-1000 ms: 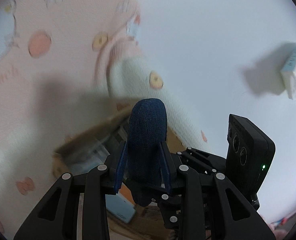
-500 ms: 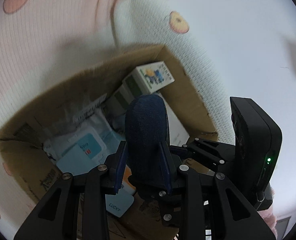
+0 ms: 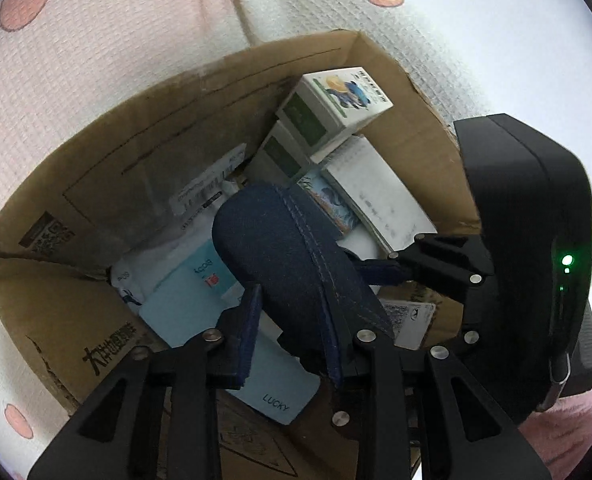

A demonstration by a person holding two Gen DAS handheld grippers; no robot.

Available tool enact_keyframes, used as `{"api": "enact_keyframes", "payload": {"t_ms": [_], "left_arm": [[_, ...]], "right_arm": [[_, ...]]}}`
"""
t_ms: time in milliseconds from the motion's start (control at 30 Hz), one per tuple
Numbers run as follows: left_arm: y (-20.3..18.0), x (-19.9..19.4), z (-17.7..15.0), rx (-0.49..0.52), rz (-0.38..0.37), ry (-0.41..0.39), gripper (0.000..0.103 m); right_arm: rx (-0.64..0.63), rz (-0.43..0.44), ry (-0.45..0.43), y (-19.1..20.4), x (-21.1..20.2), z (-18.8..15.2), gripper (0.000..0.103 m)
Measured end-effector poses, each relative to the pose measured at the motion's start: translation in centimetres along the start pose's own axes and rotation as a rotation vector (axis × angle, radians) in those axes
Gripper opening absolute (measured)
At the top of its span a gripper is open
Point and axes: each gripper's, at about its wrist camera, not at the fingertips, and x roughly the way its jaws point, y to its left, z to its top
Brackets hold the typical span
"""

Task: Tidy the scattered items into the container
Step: 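Lower the glasses case into the box and open both grippers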

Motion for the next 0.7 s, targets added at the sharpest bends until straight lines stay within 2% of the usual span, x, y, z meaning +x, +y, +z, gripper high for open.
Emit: {"api": "enact_keyframes", "payload": {"t_ms": [167, 333, 533, 700], "left_arm": [[-0.2, -0.1, -0.2, 0.021, 0.076, -0.015, 0.031], [-0.4, -0.2, -0.4, 0.067, 0.134, -0.032, 0.031], [0.2, -0.2, -0.3, 0.062, 0.152, -0.041, 0.03], [0.2, -0.5, -0.5, 0.084, 0.153, -0.05, 0.03]], "right_arm": [[-0.012, 0.015, 0.043, 0.2, 0.8, -0.1, 0.061], [-0.029, -0.036, 0.049, 0.4, 1.5, -0.2, 0.061], [-0.018, -0.047, 0.075, 0.0, 1.8, -0.2, 0.061], [-0.01, -0.07, 0.055, -0.2, 0.5, -0.9, 0.061]]}}
